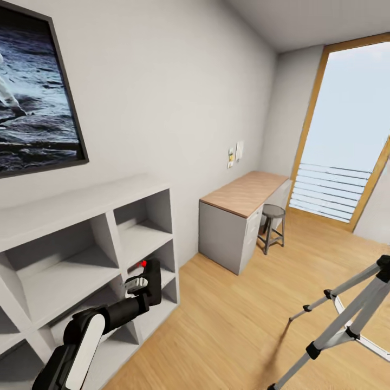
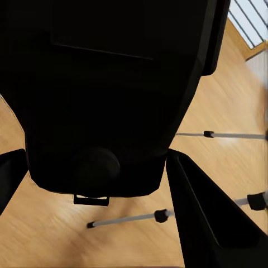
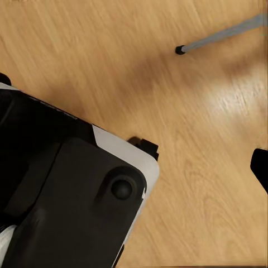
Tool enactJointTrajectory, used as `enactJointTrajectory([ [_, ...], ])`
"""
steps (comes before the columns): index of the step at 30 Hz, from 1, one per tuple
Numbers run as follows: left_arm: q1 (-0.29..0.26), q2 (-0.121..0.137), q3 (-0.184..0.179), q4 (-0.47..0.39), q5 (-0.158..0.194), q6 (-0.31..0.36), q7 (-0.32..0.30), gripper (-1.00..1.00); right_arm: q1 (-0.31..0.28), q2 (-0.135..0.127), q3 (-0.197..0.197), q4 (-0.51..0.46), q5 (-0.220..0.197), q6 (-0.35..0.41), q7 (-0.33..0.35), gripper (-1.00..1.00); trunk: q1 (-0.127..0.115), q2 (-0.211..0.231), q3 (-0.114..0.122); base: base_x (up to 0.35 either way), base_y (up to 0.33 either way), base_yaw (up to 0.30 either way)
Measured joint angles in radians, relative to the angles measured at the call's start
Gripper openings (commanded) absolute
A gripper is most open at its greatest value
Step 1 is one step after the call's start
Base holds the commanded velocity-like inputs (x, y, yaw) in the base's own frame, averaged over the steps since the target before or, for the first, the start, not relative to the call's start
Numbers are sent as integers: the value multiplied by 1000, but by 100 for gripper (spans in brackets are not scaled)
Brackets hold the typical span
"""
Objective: Attach the digital camera to the camera tripod in the bedroom.
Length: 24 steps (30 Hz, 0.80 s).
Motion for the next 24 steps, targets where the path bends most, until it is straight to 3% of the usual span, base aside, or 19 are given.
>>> enactJointTrajectory([
  [6,0,0,0,0,0,0,-1,-100,0,0,0,0,0,0,-1,100,0,0,0,31,1,-271],
  [12,0,0,0,0,1,0,0,-100,0,-1,0,0,1,-3,0,100,0,0,0,235,0,-218],
  [24,20,8,-5,-1,3,9,5,-100,-2,13,-4,1,-4,4,4,100,0,0,0,25,0,-9],
])
